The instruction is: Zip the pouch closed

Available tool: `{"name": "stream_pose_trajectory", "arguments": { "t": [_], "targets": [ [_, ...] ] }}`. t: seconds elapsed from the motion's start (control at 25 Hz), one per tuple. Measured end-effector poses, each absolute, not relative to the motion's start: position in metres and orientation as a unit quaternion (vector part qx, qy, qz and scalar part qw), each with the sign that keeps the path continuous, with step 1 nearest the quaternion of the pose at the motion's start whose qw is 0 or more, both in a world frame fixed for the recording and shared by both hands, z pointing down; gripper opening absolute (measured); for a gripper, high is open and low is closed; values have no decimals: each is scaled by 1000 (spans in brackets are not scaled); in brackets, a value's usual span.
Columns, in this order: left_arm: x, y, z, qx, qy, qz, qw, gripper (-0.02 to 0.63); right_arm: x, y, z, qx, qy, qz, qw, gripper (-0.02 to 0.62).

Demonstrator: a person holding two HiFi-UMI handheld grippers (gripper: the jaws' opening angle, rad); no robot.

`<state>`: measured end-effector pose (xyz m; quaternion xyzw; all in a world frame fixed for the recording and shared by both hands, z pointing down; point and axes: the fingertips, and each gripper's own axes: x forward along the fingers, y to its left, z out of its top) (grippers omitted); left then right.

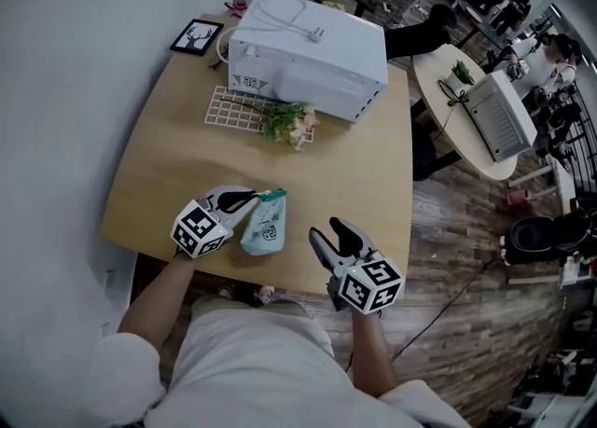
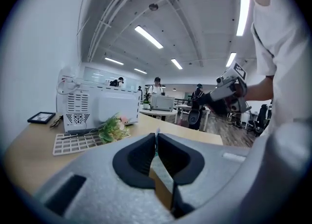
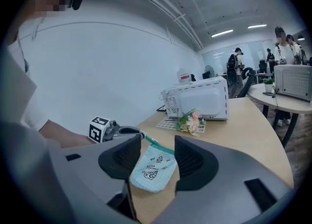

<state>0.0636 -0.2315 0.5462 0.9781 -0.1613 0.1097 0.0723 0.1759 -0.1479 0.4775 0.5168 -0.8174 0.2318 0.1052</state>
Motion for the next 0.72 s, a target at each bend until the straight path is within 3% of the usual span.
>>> {"name": "stream_pose_trajectory", "arguments": {
  "t": [0.12,0.72],
  "targets": [
    [62,-218,530,985,-132,88,67,26,169,-151,472,502,-831,210,119,194],
    [54,-184,416,996,-29,-56,59,26,131,-163,416,418,-890,106,148,151]
  ]
}}
